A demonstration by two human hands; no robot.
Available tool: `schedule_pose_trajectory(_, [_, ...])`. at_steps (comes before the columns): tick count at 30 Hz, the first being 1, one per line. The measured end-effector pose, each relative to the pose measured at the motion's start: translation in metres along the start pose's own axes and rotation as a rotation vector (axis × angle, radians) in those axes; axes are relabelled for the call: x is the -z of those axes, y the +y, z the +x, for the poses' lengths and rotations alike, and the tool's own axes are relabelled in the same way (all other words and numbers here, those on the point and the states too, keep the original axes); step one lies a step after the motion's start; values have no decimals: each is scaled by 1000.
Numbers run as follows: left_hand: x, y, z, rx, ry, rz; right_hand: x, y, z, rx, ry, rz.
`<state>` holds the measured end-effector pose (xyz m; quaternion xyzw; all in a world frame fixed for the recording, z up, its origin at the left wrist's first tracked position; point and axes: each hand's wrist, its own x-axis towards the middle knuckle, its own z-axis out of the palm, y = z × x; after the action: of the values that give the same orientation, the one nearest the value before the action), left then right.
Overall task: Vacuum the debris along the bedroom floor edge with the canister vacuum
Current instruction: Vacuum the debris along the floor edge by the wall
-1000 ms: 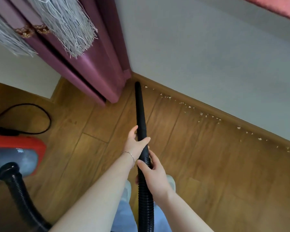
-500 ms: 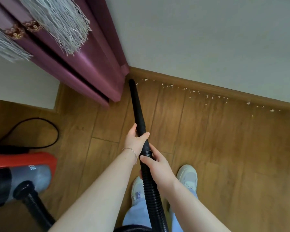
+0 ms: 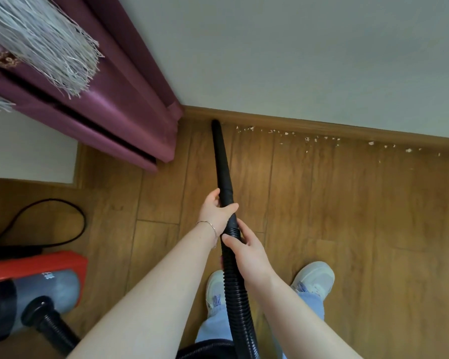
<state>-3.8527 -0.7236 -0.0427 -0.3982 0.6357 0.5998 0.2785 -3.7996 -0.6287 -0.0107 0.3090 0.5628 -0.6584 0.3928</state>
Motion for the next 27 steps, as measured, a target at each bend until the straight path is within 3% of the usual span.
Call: schedule_pose_trajectory(27, [-86, 10, -15, -21, -181, 208, 74, -6, -27, 8, 89, 193])
